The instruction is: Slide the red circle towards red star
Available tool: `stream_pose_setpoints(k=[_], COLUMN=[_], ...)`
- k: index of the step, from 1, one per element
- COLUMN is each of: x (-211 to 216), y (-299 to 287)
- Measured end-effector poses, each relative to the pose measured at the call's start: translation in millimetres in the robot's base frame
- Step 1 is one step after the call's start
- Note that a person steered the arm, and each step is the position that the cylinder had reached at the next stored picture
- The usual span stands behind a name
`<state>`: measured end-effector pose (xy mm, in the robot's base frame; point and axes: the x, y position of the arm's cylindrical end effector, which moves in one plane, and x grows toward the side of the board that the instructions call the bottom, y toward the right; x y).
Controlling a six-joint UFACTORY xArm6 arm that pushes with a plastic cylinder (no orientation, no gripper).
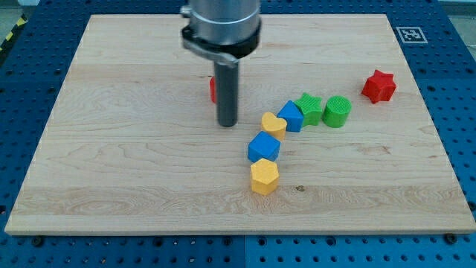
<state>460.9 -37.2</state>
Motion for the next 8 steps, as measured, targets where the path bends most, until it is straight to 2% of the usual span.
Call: stream_pose_setpoints(k=[1, 3, 5, 6, 7, 8], x=[-27.1, -40.2, -51.1, -73.8, -97.9, -110.9], y=[-32.3, -29.9, 38.0, 38.0, 1.3, -9.5])
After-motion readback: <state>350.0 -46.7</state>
